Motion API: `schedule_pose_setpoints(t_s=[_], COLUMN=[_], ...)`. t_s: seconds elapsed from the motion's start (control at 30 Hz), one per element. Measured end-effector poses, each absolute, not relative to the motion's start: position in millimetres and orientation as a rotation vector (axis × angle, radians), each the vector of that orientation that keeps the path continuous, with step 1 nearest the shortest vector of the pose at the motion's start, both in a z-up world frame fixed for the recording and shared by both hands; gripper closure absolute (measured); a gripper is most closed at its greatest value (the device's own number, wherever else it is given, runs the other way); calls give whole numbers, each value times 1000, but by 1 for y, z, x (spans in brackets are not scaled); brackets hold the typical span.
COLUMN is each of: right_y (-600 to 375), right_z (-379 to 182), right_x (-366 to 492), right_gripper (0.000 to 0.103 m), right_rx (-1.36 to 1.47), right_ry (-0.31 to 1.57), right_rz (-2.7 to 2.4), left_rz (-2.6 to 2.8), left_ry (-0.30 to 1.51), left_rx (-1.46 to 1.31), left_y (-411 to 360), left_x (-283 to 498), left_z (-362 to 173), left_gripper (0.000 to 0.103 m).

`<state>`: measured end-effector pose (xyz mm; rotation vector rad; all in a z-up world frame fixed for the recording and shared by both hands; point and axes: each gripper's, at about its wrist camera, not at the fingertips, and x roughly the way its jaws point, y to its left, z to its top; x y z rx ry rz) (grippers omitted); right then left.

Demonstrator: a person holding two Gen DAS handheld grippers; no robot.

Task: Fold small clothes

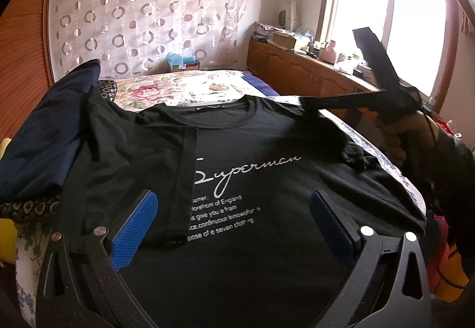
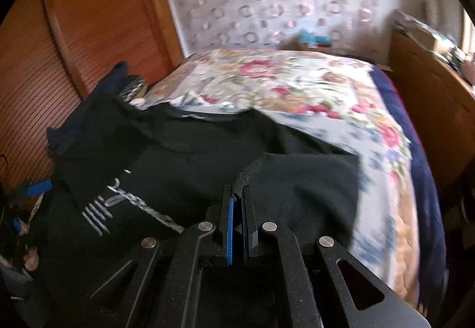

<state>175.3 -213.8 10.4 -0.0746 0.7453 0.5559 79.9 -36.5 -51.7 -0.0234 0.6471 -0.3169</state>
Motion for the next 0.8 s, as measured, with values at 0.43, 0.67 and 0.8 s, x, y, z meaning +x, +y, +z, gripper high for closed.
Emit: schedule_pose_setpoints(t_s=[0.43, 0.67, 0.8], right_y=[-199, -219, -233], right_z=[13, -15, -30], right_x=[174, 147, 137], right_gripper=[68, 68, 68], right_rx=[-113, -159, -117], right_ry=[723, 771, 804], right_rz=[504, 431, 420], left_rz=[-296, -282, -280], left_ry=[646, 654, 659], left_rx=[-41, -52, -51], left_y=[-20, -15, -15], left_x=[81, 84, 85], left_z=[-54, -56, -56], left_gripper=[0, 0, 0])
